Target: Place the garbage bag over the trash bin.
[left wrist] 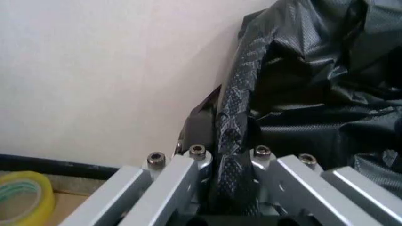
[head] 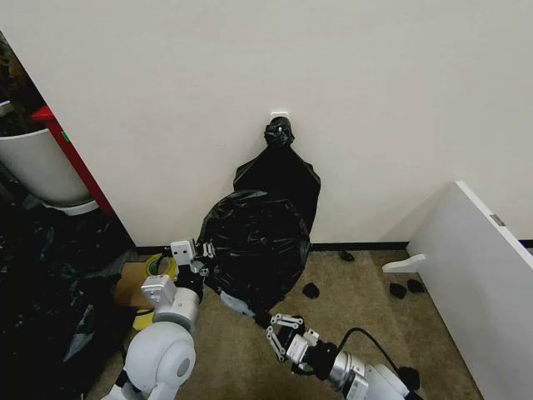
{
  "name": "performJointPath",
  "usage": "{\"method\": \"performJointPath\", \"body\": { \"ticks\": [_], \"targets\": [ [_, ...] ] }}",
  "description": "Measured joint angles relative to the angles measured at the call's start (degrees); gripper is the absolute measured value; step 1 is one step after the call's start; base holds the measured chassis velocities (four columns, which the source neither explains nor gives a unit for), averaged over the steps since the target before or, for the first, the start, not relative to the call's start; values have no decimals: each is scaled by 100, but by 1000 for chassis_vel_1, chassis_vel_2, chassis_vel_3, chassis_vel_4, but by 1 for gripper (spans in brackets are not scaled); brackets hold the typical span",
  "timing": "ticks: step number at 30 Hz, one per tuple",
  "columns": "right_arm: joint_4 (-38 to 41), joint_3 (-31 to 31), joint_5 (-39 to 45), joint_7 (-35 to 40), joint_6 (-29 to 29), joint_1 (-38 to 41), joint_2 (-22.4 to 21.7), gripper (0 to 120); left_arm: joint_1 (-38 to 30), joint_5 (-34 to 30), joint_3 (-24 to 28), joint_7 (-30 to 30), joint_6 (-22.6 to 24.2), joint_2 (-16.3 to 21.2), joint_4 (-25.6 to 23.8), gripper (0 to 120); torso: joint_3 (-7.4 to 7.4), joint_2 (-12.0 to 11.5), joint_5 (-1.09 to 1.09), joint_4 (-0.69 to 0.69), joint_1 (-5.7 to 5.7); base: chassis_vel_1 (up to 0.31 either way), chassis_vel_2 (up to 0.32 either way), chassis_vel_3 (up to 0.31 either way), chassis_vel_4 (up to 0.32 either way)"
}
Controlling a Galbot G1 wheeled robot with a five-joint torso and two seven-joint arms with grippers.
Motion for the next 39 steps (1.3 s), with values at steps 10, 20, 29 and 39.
{"method": "performJointPath", "body": {
  "ticks": [10,20,29,39],
  "targets": [
    [-1162,385,-2240,1354,-367,493,432,0,12,-656,-73,-203,440,22,-403,2,0,0,2,1,0,0,0,0,0],
    [-669,422,1159,-504,337,56,-315,28,-35,29,-54,45,-227,67,126,2,0,0,-1,0,0,0,0,0,0],
    [325,914,3101,-18,80,-423,-552,61,20,746,230,220,-792,61,568,2,0,0,2,-1,0,0,0,0,0],
    [2092,74,3193,2641,-2394,-338,-626,58,70,1198,596,594,-1422,-56,834,2,0,0,1,0,0,0,0,0,0]
  ]
}}
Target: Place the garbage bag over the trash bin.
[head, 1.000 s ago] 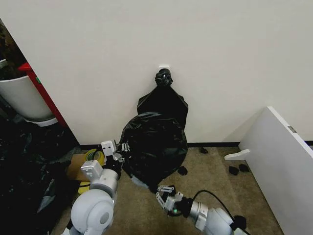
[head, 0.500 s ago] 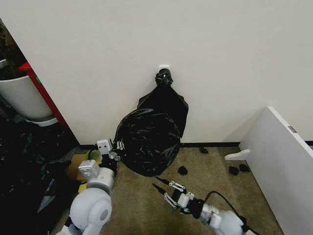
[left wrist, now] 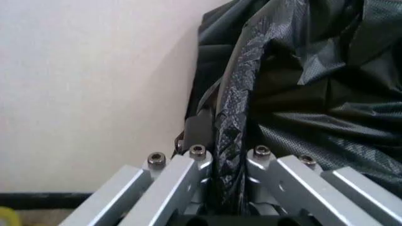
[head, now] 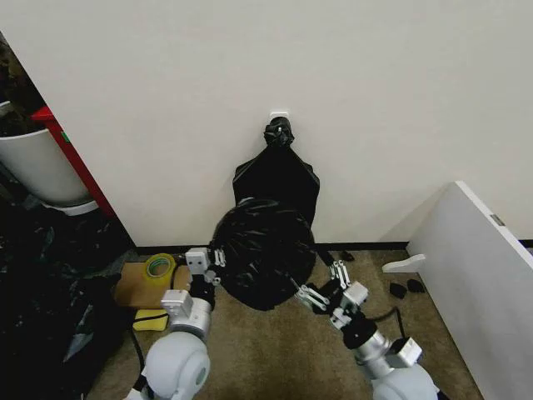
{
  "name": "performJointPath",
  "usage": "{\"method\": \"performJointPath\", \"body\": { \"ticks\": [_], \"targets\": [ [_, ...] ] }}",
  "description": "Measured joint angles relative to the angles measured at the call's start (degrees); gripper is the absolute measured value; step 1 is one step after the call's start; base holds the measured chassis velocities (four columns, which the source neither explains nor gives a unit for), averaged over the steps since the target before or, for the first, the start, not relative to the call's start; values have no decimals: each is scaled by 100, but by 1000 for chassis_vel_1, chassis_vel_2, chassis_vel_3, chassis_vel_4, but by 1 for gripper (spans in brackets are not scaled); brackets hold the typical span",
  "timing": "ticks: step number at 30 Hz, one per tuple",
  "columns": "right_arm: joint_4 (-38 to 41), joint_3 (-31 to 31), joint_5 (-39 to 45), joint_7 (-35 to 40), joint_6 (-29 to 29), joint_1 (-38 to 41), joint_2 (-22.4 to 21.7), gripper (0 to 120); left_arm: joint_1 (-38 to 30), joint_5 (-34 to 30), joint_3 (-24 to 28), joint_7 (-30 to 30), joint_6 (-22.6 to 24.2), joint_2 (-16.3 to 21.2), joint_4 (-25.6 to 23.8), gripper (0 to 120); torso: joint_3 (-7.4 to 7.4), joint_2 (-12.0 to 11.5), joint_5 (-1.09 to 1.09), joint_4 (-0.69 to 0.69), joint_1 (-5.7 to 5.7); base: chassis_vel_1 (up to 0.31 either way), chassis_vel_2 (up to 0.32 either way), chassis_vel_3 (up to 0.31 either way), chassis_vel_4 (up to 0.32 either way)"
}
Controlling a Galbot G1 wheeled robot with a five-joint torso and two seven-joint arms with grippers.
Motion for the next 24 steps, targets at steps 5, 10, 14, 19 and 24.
{"method": "performJointPath", "body": {
  "ticks": [5,10,14,19,24],
  "targets": [
    [368,-337,19,1445,-1350,200,45,40,-27,166,104,105,-231,-29,189,2,0,0,-2,-1,0,0,0,0,0],
    [202,-489,-178,2091,-2186,516,136,20,37,463,157,274,-396,-18,303,2,0,0,0,0,0,0,0,0,0],
    [-42,-578,-124,2192,-2420,759,142,7,56,574,223,378,-471,-1,320,2,0,0,1,0,0,0,0,0,0],
    [-174,-750,274,2185,-2647,1129,185,0,54,893,495,584,-643,18,475,2,0,0,0,-1,0,0,0,0,0],
    [-373,-804,684,2179,-2814,1469,192,0,53,1073,708,749,-789,31,588,2,1,0,0,-1,0,0,0,0,0]
  ]
}}
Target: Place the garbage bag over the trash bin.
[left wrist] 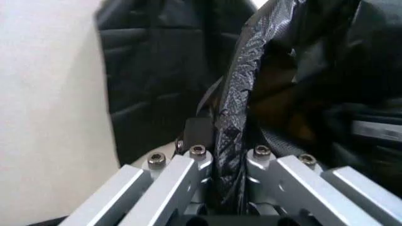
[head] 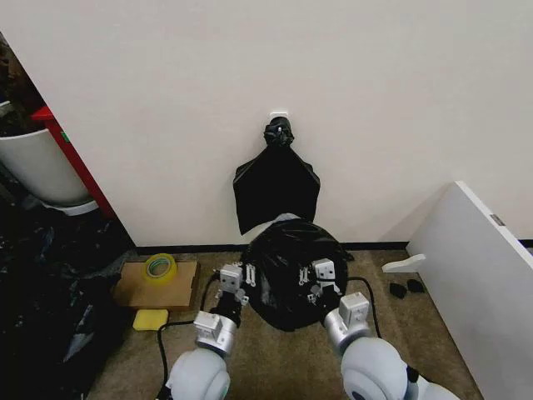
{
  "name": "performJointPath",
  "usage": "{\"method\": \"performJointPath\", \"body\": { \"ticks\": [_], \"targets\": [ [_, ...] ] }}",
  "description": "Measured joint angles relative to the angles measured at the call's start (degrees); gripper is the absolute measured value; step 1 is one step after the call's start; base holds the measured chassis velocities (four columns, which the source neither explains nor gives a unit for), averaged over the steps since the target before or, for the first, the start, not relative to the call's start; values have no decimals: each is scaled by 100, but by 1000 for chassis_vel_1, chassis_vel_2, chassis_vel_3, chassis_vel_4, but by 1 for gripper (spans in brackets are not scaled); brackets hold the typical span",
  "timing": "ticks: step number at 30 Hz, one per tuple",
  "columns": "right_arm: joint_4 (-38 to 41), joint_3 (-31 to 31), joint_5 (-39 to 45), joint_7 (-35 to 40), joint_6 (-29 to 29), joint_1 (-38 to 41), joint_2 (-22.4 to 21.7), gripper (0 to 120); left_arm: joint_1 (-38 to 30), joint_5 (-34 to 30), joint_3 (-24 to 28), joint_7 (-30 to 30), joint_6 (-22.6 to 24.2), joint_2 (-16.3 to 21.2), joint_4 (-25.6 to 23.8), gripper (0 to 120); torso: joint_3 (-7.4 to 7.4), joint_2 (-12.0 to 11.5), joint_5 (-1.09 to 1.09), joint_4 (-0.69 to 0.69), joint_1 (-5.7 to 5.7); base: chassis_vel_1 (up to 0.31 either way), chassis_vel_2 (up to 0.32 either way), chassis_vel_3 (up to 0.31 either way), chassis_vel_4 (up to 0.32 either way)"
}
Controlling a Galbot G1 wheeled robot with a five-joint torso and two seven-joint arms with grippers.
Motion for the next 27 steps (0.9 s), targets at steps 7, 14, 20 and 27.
{"method": "performJointPath", "body": {
  "ticks": [7,14,20,27],
  "targets": [
    [-635,-11,-62,138,-379,527,38,0,91,131,21,39,-76,49,-5,2,0,0,0,1,0,0,0,0,0],
    [-1055,102,-1258,84,-492,595,-55,0,108,147,-143,25,-88,65,-74,2,0,0,-1,0,0,0,0,0,0],
    [-995,177,-1663,-157,-263,479,-156,0,76,131,-209,-9,-71,71,-65,2,0,0,1,0,0,0,0,0,0],
    [-465,42,-505,-600,217,194,-147,0,21,153,-221,-89,-85,38,157,2,0,0,2,2,0,0,0,0,0]
  ]
}}
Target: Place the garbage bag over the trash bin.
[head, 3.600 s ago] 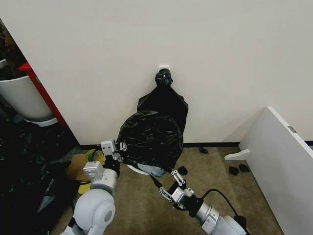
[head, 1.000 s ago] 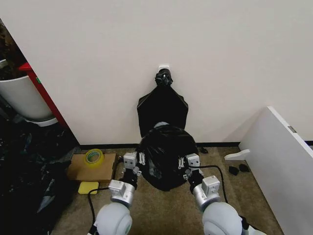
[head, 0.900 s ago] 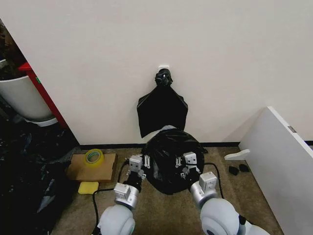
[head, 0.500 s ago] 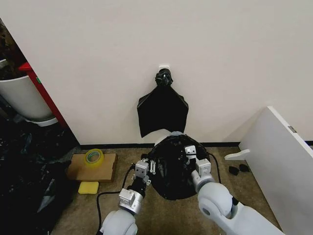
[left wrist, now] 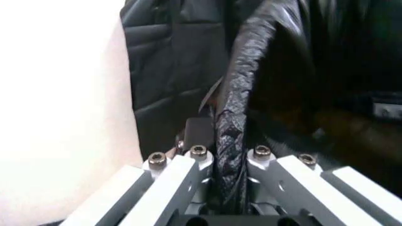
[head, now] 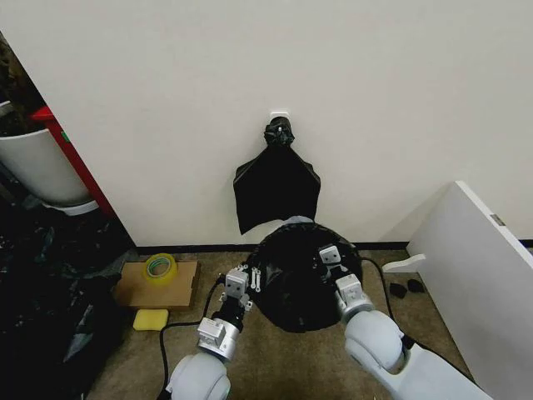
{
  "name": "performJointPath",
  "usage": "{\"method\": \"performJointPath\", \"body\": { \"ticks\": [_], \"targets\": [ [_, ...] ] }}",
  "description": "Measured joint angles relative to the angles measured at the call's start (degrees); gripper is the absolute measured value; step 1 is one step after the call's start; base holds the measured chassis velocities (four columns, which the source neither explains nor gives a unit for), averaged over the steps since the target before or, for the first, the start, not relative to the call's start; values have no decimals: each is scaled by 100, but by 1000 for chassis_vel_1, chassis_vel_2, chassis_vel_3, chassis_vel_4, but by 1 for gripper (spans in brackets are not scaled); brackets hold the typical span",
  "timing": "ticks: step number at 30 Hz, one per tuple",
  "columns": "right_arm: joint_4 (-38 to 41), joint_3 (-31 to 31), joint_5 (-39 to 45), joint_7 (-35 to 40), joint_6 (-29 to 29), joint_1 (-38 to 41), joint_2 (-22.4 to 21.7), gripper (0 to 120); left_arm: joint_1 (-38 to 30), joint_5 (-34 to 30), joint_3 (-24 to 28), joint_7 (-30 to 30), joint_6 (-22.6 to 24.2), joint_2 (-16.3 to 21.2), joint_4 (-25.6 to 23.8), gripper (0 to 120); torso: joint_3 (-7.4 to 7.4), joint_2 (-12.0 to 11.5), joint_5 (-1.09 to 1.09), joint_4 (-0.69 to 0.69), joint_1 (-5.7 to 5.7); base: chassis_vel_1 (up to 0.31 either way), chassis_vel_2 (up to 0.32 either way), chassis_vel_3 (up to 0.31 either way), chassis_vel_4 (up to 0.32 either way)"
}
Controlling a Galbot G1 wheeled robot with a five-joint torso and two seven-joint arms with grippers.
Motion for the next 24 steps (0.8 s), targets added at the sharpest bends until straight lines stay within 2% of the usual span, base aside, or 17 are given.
{"method": "performJointPath", "body": {
  "ticks": [2,9,15,24],
  "targets": [
    [147,-58,465,-11,-118,-54,23,0,-16,11,17,12,-18,-10,85,2,0,0,-4,-1,0,0,0,0,0],
    [322,-122,1095,165,-811,-171,-6,0,-56,32,2,-12,-40,-30,160,2,0,0,-2,-2,0,0,0,0,0],
    [215,-236,1001,267,-1516,-115,8,0,-12,41,13,-15,-40,-22,52,2,0,0,-2,-2,0,0,0,0,0],
    [-388,-338,891,500,-1954,411,225,0,145,247,121,33,-83,-22,-101,2,0,0,-2,-1,0,0,0,0,0]
  ]
}}
